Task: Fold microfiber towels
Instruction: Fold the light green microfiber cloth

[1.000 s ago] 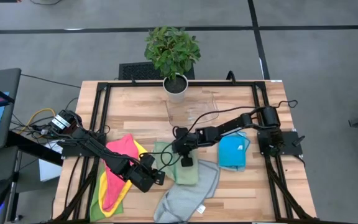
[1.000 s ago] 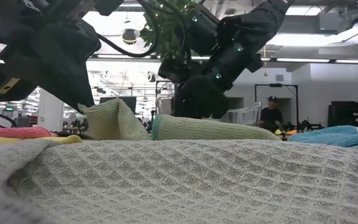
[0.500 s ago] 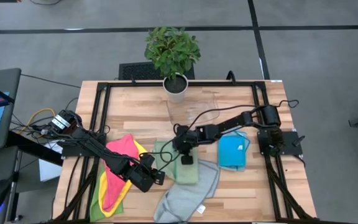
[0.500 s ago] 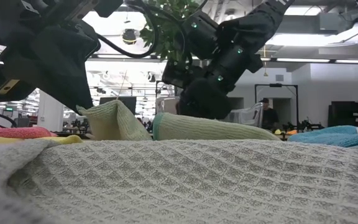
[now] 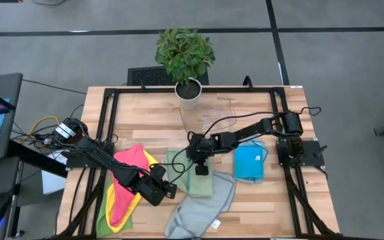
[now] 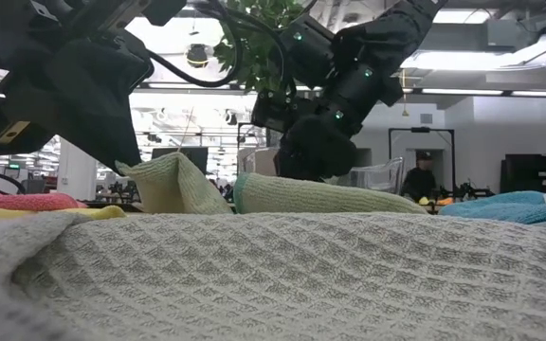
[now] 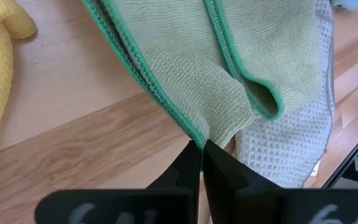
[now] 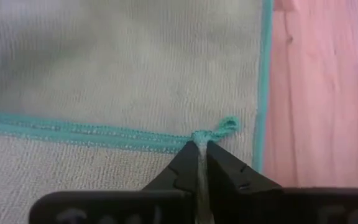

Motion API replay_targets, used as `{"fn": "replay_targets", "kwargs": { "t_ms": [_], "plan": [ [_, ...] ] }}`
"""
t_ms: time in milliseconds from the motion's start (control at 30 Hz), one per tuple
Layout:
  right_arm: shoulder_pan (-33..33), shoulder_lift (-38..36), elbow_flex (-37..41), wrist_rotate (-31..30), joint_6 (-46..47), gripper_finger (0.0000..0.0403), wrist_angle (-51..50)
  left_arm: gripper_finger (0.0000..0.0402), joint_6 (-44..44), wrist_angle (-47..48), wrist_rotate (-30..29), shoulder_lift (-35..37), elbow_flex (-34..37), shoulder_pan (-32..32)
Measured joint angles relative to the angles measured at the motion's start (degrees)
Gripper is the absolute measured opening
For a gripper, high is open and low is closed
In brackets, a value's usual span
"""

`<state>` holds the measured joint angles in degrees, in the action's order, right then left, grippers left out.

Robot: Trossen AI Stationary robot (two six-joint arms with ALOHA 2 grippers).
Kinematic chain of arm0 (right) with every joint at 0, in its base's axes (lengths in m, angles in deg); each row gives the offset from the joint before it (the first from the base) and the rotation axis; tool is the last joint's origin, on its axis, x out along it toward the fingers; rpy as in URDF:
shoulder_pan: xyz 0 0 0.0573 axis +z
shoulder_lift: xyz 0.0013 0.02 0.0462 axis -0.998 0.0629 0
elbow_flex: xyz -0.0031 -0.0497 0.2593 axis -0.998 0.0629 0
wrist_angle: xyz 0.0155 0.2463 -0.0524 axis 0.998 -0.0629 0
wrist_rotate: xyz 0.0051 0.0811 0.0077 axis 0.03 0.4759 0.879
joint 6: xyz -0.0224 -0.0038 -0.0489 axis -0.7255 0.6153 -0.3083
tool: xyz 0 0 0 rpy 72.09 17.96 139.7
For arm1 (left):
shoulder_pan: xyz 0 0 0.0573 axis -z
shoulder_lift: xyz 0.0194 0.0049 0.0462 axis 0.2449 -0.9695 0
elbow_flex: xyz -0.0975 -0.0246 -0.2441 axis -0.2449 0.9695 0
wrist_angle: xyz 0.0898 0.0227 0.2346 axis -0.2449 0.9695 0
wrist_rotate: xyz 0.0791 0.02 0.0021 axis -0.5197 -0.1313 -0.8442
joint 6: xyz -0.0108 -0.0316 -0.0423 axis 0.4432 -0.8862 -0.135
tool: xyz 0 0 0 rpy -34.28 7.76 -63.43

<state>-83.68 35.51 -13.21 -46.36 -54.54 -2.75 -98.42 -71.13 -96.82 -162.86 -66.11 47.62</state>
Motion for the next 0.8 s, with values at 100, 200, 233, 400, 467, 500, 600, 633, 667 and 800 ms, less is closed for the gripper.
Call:
{"fn": "replay_targets", "kwargs": {
  "t_ms": [100, 200, 233, 400, 467, 500, 600, 633, 667, 800],
  "plan": [
    [-0.2, 0.0, 0.0, -0.3, 0.0, 0.0045, -1.0, 0.0002, 0.0, 0.0, 0.0, 0.0, 0.0, 0.0],
    [-0.2, 0.0, 0.0, -0.3, 0.0, 0.0036, -1.0, 0.0002, 0.0, 0.0, 0.0, 0.0, 0.0, 0.0],
    [-0.2, 0.0, 0.0, -0.3, 0.0, 0.0033, -1.1, 0.0002, 0.0, 0.0, 0.0, 0.0, 0.0, 0.0],
    [-0.4, 0.0, -0.1, -0.4, -0.1, 0.0036, -2.2, 0.0002, 0.2, 0.0, 0.0, 0.0, 0.0, 0.0],
    [-0.5, -0.1, -0.1, -0.6, -0.1, 0.004, -3.2, 0.0002, 0.2, 0.0, 0.0, 0.0, 0.0, 0.0],
    [-0.6, -0.1, -0.1, -0.7, -0.1, 0.0041, -3.4, 0.0002, 0.2, 0.0, 0.0, 0.0, 0.0, 0.0],
    [-0.8, -0.1, -0.1, -0.7, -0.1, 0.0041, -3.6, 0.0002, 0.2, 0.0, 0.0, 0.0, 0.0, 0.0],
    [-0.8, -0.1, -0.1, -0.7, 0.0, 0.004, -3.6, 0.0002, 0.3, 0.0, 0.0, 0.0, 0.0, 0.0],
    [-0.8, -0.1, -0.1, -0.8, 0.2, 0.0039, -3.7, 0.0002, 0.4, 0.0, 0.0, 0.0, 0.0, 0.0],
    [-0.8, -0.1, -0.1, -0.9, 0.6, 0.0041, -3.7, 0.0002, 0.5, 0.0, 0.1, 0.0, 0.0, 0.0]
  ]
}}
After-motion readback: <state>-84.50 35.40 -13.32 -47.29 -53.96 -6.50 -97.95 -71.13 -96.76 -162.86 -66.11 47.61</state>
